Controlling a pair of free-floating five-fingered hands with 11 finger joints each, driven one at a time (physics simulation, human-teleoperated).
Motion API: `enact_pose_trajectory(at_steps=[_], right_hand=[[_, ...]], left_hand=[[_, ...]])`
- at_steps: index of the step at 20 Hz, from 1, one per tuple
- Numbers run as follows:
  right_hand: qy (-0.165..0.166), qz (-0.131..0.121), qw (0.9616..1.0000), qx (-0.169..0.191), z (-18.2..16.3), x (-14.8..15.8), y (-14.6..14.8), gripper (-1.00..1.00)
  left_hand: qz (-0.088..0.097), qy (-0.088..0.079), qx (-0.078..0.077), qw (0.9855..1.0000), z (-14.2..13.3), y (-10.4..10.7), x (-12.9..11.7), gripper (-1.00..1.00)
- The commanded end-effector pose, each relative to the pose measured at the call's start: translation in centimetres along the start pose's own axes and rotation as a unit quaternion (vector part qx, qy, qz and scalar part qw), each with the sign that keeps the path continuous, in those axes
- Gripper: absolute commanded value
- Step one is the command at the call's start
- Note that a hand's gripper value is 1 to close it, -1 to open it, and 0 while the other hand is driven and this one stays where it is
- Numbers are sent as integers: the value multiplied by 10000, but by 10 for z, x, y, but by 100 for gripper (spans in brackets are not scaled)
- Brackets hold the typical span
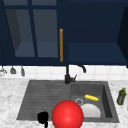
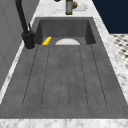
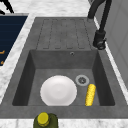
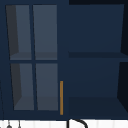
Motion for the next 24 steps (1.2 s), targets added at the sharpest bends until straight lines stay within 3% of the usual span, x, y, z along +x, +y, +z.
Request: enact_pose_trajectory(at_steps=[1,3,4,10,19,24], right_hand=[[121,-19,9998,175,-2,-16,-19,100],[-25,6,9998,208,-1,-20,-29,100],[-82,17,9998,190,0,-24,-36,-100],[-367,-68,9979,525,6,-58,-57,-100],[-427,-99,9964,731,20,-120,-90,-100],[-385,163,9954,867,25,-145,-94,-100]], left_hand=[[0,0,0,10000,0,0,0,0],[0,0,0,10000,0,0,0,0],[0,0,0,10000,0,0,0,0],[0,0,0,10000,0,0,0,0],[0,0,0,10000,0,0,0,0],[0,0,0,10000,0,0,0,0]])
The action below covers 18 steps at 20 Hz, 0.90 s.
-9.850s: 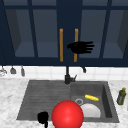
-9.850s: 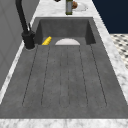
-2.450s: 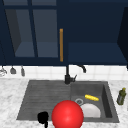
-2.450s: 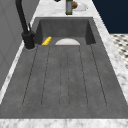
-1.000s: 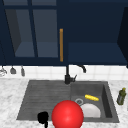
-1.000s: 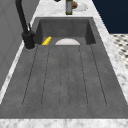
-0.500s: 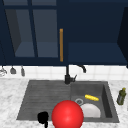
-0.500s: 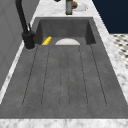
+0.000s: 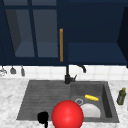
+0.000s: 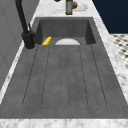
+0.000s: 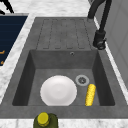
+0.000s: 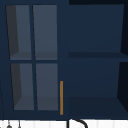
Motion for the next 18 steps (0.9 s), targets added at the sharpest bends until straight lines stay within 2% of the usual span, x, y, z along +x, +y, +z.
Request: enact_pose_trajectory(at_steps=[1,8,14,18], right_hand=[[44,134,9992,370,7,-19,-1,-100],[-2,194,9962,844,10,-57,-3,-100],[-296,115,9912,1283,11,-104,14,-100],[-324,39,9880,1512,20,-133,27,-100]], left_hand=[[0,0,0,10000,0,0,0,0],[0,0,0,10000,0,0,0,0],[0,0,0,10000,0,0,0,0],[0,0,0,10000,0,0,0,0]])
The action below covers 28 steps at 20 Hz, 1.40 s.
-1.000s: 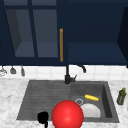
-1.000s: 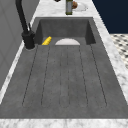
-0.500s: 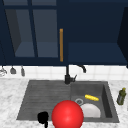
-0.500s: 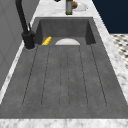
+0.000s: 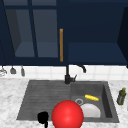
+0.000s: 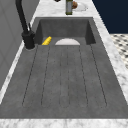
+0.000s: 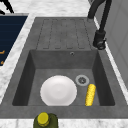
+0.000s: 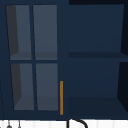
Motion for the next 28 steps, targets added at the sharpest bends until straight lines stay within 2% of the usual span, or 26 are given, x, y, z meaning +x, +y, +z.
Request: enact_pose_trajectory(at_steps=[1,8,17,18,19,21,23,26,27,28], right_hand=[[-110,48,9991,411,7,-29,15,-100],[-178,-57,9983,556,10,-82,38,-100],[-48,-49,9983,579,-3,-150,67,-100],[57,-64,9981,611,-3,-158,70,-100],[225,-278,9970,690,-4,-156,67,-100],[76,-74,9981,606,-2,-148,65,-100],[226,74,9978,624,-2,-154,66,-100],[211,227,9975,630,3,-160,71,-100],[361,370,9954,802,0,-174,75,-100],[485,590,9940,789,-12,-176,86,-100]], left_hand=[[0,0,0,10000,0,0,0,0],[0,0,0,10000,0,0,0,0],[0,0,0,10000,0,0,0,0],[0,0,0,10000,0,0,0,0],[0,0,0,10000,0,0,0,0],[0,0,0,10000,0,0,0,0],[0,0,0,10000,0,0,0,0],[0,0,0,10000,0,0,0,0],[0,0,0,10000,0,0,0,0],[0,0,0,10000,0,0,0,0]])
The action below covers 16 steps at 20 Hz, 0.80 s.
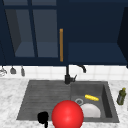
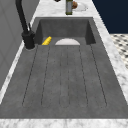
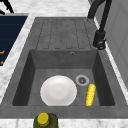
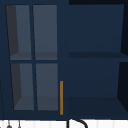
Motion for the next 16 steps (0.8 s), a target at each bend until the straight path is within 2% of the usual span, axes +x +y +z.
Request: enact_pose_trajectory(at_steps=[1,2,4,6,16], right_hand=[[230,466,9986,57,-21,-11,16,-100],[294,451,9985,-16,-30,-11,19,-100],[281,672,9973,-70,-44,-10,19,-100],[274,745,9968,-90,-61,-8,20,-100],[216,812,9963,-171,-139,-14,6,-100]], left_hand=[[0,0,0,10000,0,0,0,0],[0,0,0,10000,0,0,0,0],[0,0,0,10000,0,0,0,0],[0,0,0,10000,0,0,0,0],[0,0,0,10000,0,0,0,0]])
